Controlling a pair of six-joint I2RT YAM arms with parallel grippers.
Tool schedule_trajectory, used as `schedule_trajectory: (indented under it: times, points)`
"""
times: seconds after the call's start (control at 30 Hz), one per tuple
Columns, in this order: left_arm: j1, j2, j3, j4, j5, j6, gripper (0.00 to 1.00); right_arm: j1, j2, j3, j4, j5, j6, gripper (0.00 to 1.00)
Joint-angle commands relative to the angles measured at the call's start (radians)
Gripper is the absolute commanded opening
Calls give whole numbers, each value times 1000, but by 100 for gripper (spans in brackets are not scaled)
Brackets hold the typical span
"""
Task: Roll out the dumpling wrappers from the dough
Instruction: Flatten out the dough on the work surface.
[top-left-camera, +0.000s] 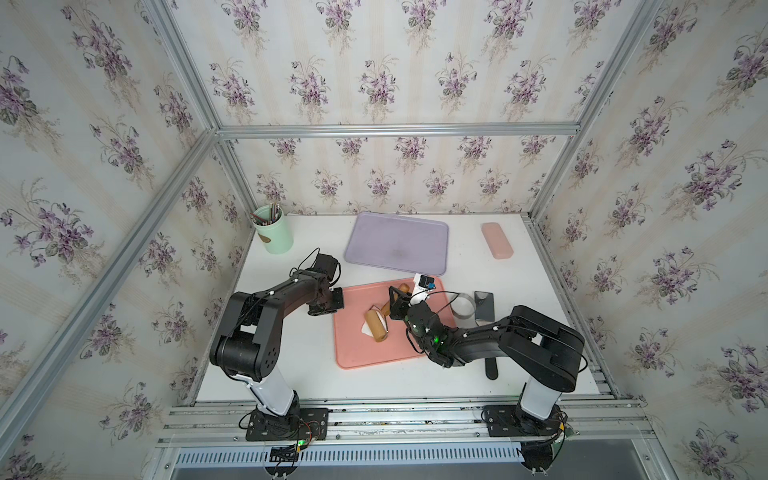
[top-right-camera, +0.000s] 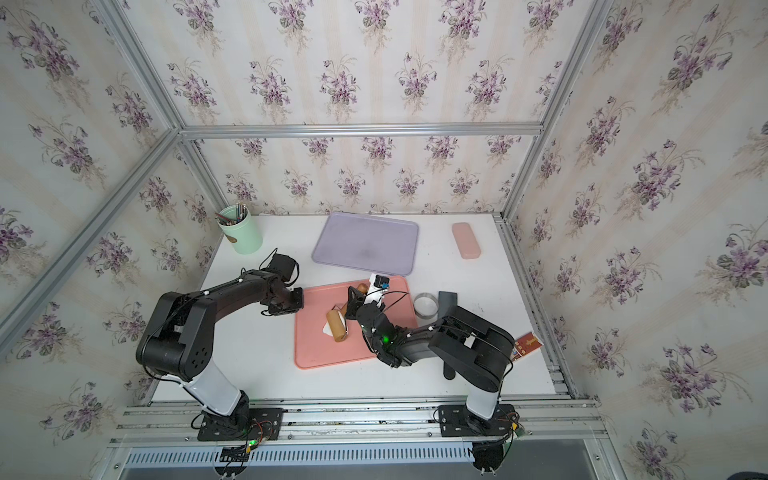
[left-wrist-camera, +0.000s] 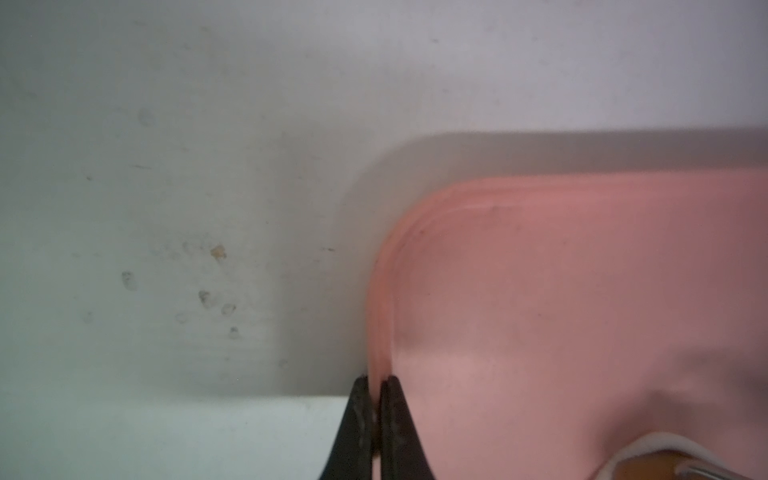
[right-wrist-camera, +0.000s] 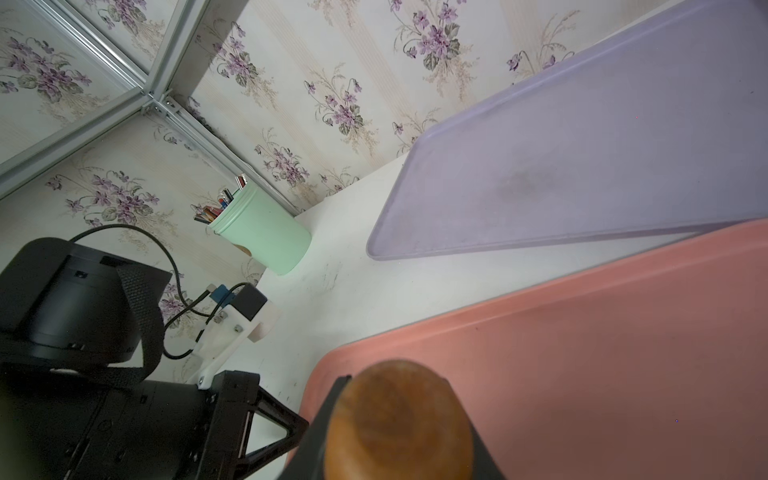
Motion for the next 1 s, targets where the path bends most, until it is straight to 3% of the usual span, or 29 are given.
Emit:
schedule_trajectory:
  times: [0.0,0.27,0.43,0.57,0.63,0.97]
  points:
    - [-1,25,-1,-56,-45,26,0,-10,-37,-20,-376,22,-79,0]
    - [-2,43,7,-39,-33,12,0,-92,-217,-134,-566,134,-65,0]
    - [-5,55,23,-45,-35,17,0,-12,-107,-52,-402,50,-139,0]
    - [-6,56,23,-40,-41,16,0,14,46,46,-335,-59,-66,0]
    - [-6,58,26,-45,-41,20,0,14,61,56,-335,-48,-58,0]
    - [-7,54,22,-46,-35,20,0,-60,-146,-127,-440,111,-108,0]
